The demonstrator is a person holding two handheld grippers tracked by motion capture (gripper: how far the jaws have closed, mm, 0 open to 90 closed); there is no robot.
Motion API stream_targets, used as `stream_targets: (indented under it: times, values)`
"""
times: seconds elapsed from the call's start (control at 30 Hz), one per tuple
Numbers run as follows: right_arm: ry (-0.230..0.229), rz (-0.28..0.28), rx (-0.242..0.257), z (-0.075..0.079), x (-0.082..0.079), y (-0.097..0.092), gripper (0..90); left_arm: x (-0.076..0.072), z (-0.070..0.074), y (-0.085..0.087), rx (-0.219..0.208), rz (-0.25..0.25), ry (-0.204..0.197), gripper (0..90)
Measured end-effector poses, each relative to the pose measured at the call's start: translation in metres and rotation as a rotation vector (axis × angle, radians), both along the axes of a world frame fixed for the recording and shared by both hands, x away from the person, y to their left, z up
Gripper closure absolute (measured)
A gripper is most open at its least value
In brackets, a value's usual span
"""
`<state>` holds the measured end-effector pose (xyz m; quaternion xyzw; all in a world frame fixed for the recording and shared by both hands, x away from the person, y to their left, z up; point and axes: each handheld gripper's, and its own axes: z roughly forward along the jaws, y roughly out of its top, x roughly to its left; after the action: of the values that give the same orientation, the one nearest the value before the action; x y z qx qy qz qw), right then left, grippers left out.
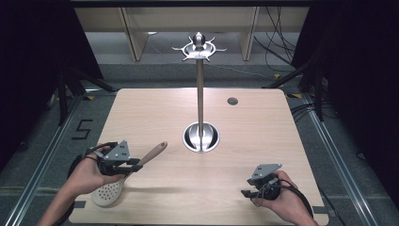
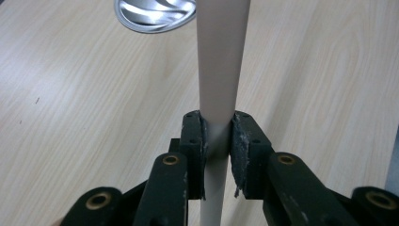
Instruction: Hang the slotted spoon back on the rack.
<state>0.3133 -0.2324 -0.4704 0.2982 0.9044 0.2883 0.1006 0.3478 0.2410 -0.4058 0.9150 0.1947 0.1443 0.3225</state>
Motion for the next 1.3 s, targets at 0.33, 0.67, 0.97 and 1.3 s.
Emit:
stream_targets:
  times: [0.33,0.67,0.97,1.3]
  values:
    - [0.026,-0.010,-0.011,0.002,-0.002,0.001,51.8,-0.014,0.009,0.016,-0.113,0.102,-0.059,75.3]
    - [0.026,-0.013,-0.011,0.002,-0.002,0.001,51.8,-0.023,0.018,0.023,-0.208,0.161,-0.109,75.3]
    - [0.015,-0.007,-0.009,0.002,-0.001,0.000,51.8,-0.031,0.022,0.018,-0.368,0.242,-0.162,75.3]
    - [0.014,-0.022,0.003,0.004,-0.001,0.000,51.7,-0.031,0.037,0.017,-0.482,0.313,-0.227,75.4]
